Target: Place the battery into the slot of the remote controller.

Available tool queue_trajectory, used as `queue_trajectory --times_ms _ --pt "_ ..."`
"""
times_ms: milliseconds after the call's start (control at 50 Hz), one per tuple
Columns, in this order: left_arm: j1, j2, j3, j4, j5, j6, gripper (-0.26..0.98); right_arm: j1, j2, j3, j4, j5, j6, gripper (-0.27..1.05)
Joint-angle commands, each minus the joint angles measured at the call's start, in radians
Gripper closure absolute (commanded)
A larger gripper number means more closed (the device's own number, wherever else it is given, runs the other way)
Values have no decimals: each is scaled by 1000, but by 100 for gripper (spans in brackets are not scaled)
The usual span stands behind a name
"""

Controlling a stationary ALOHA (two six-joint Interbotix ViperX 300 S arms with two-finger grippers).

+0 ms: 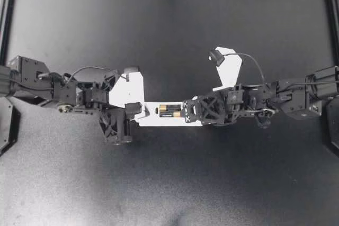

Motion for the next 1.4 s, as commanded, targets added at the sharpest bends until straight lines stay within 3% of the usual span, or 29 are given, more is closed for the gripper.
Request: queue_trajectory --times_ms 0,380,780,1160,1380 --pt "2 2 3 -2 14 -2 87 5 -11 -17 -5 8 -3 92" --pt "2 -15 -89 -2 -40 5 87 0 -144 21 -43 55 -34 92" --pt "-3 86 -192 -2 -58 3 87 -26 -221 95 -91 60 -37 92" --pt "-9 143 -201 -8 -55 3 87 -37 -219 95 -126 60 -37 92" --pt "-9 173 -189 -43 -54 5 87 -43 -221 92 -135 60 -37 92"
